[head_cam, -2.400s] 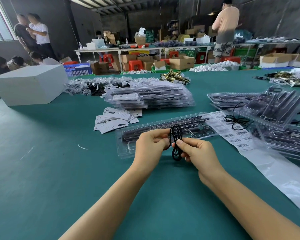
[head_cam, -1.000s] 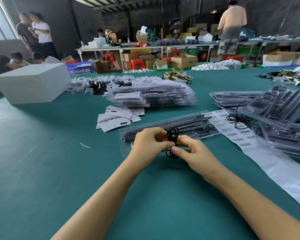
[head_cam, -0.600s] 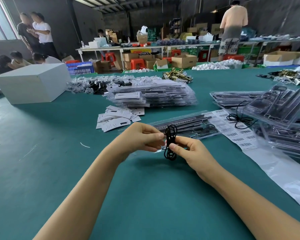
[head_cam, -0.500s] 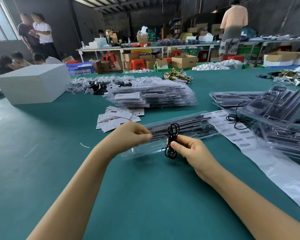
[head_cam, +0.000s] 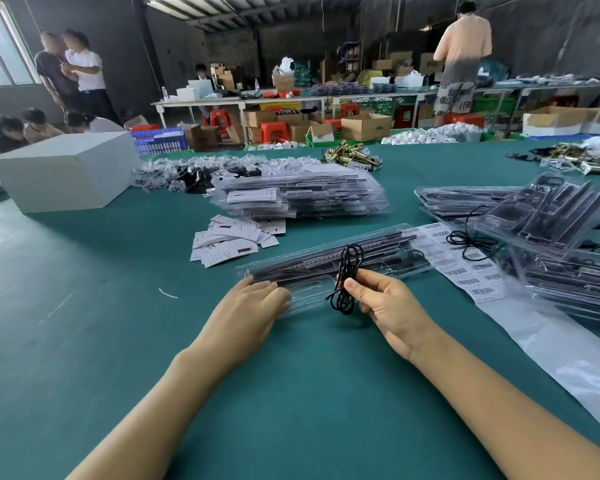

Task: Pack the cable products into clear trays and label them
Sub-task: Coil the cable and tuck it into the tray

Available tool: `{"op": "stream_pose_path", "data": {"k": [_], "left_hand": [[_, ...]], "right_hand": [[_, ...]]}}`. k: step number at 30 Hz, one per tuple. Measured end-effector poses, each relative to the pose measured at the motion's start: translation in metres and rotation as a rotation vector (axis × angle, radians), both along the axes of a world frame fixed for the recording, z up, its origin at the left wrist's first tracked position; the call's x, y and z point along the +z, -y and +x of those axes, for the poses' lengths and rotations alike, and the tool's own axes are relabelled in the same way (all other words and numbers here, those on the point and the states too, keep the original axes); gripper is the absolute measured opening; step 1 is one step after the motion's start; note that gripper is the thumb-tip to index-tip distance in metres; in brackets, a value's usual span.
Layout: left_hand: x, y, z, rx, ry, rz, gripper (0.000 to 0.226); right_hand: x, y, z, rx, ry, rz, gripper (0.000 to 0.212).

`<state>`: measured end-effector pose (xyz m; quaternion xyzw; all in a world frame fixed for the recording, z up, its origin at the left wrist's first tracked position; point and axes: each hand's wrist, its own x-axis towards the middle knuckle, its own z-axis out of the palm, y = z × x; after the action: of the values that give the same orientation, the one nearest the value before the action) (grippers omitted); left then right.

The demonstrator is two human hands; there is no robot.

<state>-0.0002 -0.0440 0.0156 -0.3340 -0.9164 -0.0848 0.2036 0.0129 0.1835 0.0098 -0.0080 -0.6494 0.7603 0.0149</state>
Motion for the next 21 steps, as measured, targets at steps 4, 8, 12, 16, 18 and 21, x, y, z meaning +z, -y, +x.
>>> {"op": "stream_pose_path", "data": {"k": [4,8,12,16,18,21], "left_hand": [[0.001,-0.001,-0.003,-0.012,0.023,-0.048,0.031],[0.001,0.009,-0.002,-0.029,0.081,0.009,0.031],[0.002,0.017,-0.005,-0.021,0.263,0.209,0.032],[-0.002,0.017,-0.008,0.009,0.271,0.223,0.028],[-0.003,0.018,-0.007,0.014,0.281,0.225,0.028],[-0.004,0.019,-0.007,0.005,0.278,0.187,0.028]], "right_hand": [[0.000,-0.001,0.002,0.003,-0.009,-0.009,0.014],[0.000,-0.001,0.002,0.010,-0.006,0.009,0.014],[-0.001,-0.003,0.000,0.013,0.010,0.002,0.014],[-0.002,-0.005,-0.002,0.024,0.020,-0.002,0.015],[-0.002,-0.006,-0.003,0.021,0.030,-0.010,0.015],[-0.003,-0.007,-0.004,0.020,0.035,-0.022,0.015]]}}
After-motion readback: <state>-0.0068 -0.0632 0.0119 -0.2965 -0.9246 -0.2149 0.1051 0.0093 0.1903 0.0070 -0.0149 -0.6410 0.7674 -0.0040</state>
